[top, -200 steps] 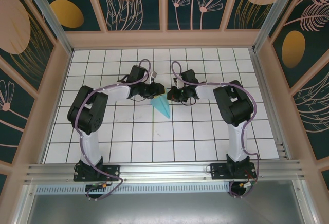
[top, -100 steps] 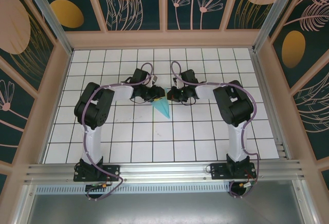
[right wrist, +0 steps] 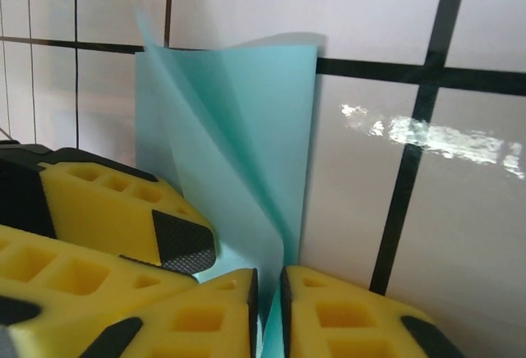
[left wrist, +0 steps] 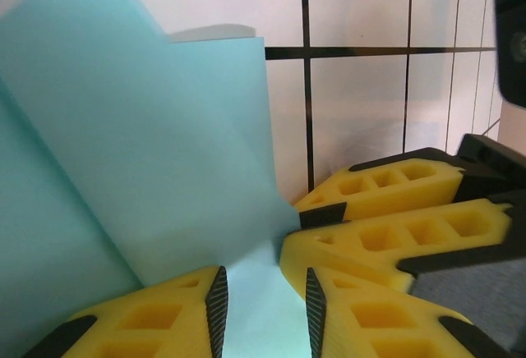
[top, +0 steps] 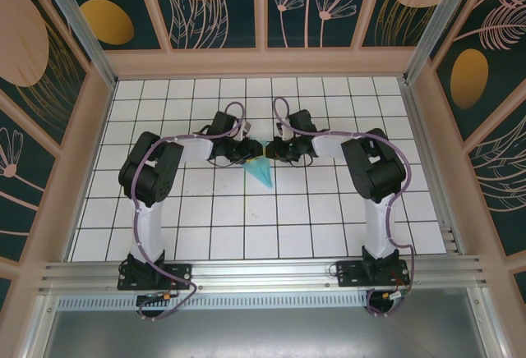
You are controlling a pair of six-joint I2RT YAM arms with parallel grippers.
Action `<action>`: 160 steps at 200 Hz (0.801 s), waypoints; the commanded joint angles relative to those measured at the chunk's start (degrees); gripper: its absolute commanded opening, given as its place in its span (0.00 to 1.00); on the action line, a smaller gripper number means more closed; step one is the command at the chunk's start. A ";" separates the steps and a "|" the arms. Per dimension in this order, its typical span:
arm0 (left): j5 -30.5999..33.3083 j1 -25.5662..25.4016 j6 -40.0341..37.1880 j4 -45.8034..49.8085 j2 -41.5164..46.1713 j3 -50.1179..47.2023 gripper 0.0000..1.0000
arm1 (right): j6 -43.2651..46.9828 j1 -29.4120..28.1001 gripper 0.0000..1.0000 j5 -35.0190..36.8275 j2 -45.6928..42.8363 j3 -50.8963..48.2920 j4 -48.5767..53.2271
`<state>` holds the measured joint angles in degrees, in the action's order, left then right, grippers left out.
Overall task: Fold a paper plane with a square sheet of paper (fold left side to right side)
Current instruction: Fourth fold the wing at the center of the table.
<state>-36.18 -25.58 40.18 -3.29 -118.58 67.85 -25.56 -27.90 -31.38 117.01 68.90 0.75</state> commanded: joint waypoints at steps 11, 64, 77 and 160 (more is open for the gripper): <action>4.91 -0.43 -0.51 3.49 -2.78 -2.29 0.34 | 1.10 1.85 0.30 2.33 -8.53 -1.38 0.99; 5.55 -0.43 -0.72 4.18 -2.70 -2.20 0.34 | 1.66 -0.03 0.27 -1.21 -17.93 -10.35 0.35; 5.61 -0.41 -0.65 4.26 -2.62 -2.18 0.34 | 0.75 -1.88 0.23 -3.30 -18.71 -12.38 -1.47; 5.57 -0.41 -1.07 4.69 -2.53 -1.90 0.33 | 1.49 -7.94 0.20 -2.62 -11.04 -8.92 0.96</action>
<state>-35.53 -25.65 40.16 -3.25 -118.54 67.81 -24.93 -35.99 -33.91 103.37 57.12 0.43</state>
